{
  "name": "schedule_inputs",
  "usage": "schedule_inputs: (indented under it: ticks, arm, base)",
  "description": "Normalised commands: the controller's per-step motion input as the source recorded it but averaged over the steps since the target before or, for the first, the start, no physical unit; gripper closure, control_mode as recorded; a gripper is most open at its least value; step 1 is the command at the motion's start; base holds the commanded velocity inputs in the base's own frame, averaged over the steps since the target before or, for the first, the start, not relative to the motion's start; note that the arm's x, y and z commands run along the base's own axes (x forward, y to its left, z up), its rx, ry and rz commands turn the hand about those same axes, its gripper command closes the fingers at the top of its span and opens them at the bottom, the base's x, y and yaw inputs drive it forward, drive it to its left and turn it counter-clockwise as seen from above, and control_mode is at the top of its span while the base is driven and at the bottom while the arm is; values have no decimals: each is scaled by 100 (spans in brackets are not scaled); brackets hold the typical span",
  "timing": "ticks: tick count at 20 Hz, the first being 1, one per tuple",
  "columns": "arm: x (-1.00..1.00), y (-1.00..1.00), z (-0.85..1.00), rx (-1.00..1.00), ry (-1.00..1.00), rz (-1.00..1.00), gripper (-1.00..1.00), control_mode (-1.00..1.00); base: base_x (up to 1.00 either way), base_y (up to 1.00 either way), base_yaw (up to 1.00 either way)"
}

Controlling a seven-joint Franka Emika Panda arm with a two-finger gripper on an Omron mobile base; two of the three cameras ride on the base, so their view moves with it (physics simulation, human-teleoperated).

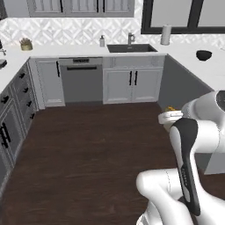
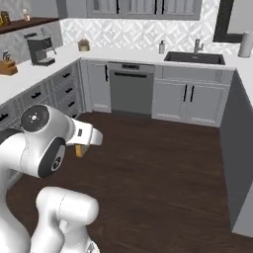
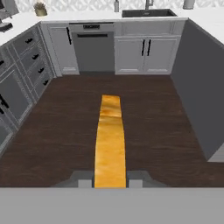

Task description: Start the toaster. Once the lever pops up, take the bread to the plate on the dining counter.

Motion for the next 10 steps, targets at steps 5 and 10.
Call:
schedule_inputs:
  ticks: [5,10]
  arm:
    - [0,0,0,0,0,0,100,100]
    - [0,0,0,0,0,0,100,100]
  base:
    - [100,-100,0]
    - [65,-100,0]
